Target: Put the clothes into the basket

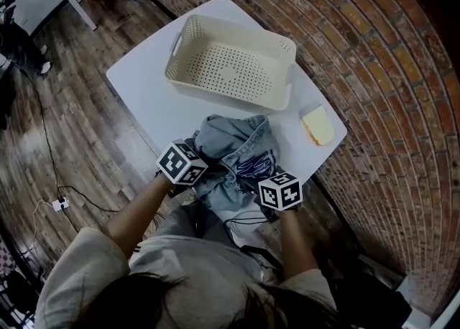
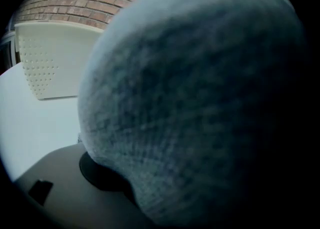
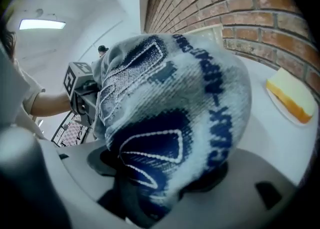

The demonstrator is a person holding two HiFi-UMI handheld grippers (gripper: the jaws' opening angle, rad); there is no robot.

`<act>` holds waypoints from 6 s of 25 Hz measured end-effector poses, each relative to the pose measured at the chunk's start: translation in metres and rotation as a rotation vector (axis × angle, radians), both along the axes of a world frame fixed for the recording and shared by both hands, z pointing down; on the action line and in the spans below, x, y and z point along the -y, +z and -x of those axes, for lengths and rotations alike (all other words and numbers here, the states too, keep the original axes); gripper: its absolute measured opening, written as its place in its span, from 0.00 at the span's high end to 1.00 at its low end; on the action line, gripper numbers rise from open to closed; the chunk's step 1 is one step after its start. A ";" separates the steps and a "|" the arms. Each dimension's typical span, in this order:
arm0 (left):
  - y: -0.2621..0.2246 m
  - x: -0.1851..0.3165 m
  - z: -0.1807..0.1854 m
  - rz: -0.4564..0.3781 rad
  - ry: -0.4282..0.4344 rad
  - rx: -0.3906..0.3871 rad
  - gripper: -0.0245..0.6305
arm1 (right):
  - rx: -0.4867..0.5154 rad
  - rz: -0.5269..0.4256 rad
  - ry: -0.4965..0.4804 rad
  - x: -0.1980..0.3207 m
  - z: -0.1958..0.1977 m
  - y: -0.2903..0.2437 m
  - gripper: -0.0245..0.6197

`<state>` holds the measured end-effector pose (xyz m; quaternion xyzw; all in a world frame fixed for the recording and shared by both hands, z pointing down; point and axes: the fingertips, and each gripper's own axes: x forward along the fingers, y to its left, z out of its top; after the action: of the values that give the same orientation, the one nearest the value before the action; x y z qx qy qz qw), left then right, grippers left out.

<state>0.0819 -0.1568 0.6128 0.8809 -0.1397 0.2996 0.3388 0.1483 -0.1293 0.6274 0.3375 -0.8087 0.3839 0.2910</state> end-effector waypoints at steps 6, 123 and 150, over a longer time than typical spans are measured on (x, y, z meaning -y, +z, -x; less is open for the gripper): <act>-0.034 -0.011 0.010 0.003 -0.060 -0.116 0.43 | -0.043 -0.105 -0.061 -0.002 0.015 -0.038 0.50; -0.209 0.237 0.033 -0.879 -0.445 -0.136 0.69 | -0.154 -0.818 0.436 0.260 0.003 -0.217 0.79; -0.314 0.060 0.042 -0.942 -0.418 -0.185 0.95 | -0.095 -0.999 0.382 0.082 0.045 -0.322 0.95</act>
<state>0.0395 -0.2166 0.2985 0.9139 -0.4016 0.0510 -0.0308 0.1037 -0.2112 0.3050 0.5928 -0.8032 -0.0175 0.0561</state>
